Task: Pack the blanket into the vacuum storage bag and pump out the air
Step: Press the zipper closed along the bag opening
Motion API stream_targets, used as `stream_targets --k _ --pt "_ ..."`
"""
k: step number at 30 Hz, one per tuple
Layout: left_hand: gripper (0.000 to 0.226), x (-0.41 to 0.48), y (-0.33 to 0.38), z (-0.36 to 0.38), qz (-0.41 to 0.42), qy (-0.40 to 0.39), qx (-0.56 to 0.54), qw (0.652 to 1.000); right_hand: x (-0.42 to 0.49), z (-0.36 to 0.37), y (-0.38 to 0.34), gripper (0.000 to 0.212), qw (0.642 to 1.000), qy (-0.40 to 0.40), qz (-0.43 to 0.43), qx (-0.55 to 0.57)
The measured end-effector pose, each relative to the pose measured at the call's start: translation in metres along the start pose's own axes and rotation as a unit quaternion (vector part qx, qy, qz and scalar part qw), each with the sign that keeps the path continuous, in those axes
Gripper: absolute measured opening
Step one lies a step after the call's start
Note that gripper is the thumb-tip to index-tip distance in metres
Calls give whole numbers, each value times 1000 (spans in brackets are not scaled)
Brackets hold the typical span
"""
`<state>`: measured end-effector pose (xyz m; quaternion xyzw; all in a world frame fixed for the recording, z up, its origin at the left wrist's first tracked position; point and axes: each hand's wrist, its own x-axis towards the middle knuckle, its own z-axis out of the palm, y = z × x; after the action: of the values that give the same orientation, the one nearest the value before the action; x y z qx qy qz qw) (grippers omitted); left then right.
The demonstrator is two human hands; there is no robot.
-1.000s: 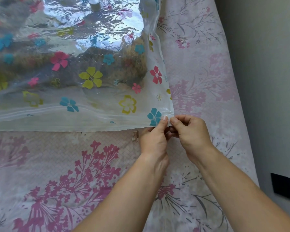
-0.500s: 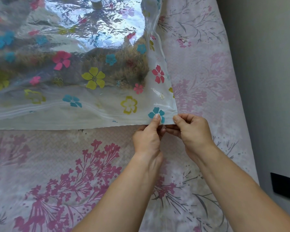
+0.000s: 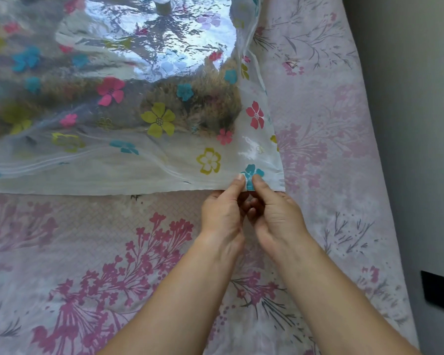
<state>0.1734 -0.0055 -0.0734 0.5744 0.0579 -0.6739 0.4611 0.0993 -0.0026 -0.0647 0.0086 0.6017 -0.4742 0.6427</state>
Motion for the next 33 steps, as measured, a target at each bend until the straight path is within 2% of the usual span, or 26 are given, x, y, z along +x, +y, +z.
stream_targets --k 3,10,19,22,26,29,33 --pt "17 1 4 -3 7 2 30 1000 2 9 3 11 999 22 -1 -40" --pt "29 5 1 6 35 47 9 998 4 11 2 10 992 66 -63 -85" --pt "34 9 0 -1 79 61 13 995 4 13 1 6 995 67 -60 -51" --pt "33 11 3 -3 57 43 33 997 5 10 0 6 995 60 -55 -64" --pt "22 9 7 -5 8 -29 49 998 5 9 0 10 994 49 -55 -79" --pt "19 9 10 -5 -10 -29 32 999 5 8 1 15 992 56 -56 -94" --pt "16 12 17 -10 -8 3 17 1000 7 9 0 8 992 67 -55 -89"
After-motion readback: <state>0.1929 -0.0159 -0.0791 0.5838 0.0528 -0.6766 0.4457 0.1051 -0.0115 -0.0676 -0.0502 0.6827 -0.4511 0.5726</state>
